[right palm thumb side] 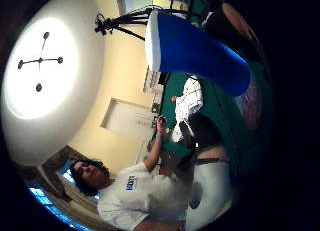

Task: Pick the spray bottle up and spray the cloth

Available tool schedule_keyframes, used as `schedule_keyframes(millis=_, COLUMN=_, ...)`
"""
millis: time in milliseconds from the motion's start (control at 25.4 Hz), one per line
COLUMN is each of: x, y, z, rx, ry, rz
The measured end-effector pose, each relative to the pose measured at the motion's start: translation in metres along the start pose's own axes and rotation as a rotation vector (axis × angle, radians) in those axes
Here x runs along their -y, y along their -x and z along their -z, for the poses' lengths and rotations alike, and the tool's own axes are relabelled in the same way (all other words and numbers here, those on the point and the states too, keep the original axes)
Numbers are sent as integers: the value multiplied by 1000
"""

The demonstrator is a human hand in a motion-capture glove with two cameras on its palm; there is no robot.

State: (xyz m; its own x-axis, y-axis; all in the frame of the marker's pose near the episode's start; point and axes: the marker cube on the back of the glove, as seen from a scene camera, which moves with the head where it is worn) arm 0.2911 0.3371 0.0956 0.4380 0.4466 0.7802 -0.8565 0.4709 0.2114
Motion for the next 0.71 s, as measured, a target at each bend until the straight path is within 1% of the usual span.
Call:
schedule_keyframes(millis=197, x=11, y=0, z=-1, rx=18, ry=-35, rz=-8)
schedule_keyframes(millis=432, x=17, y=0, z=-3, rx=105, ry=-81, rz=4)
schedule_keyframes(millis=708, x=16, y=-5, z=-5, rx=194, ry=-51, rz=-1)
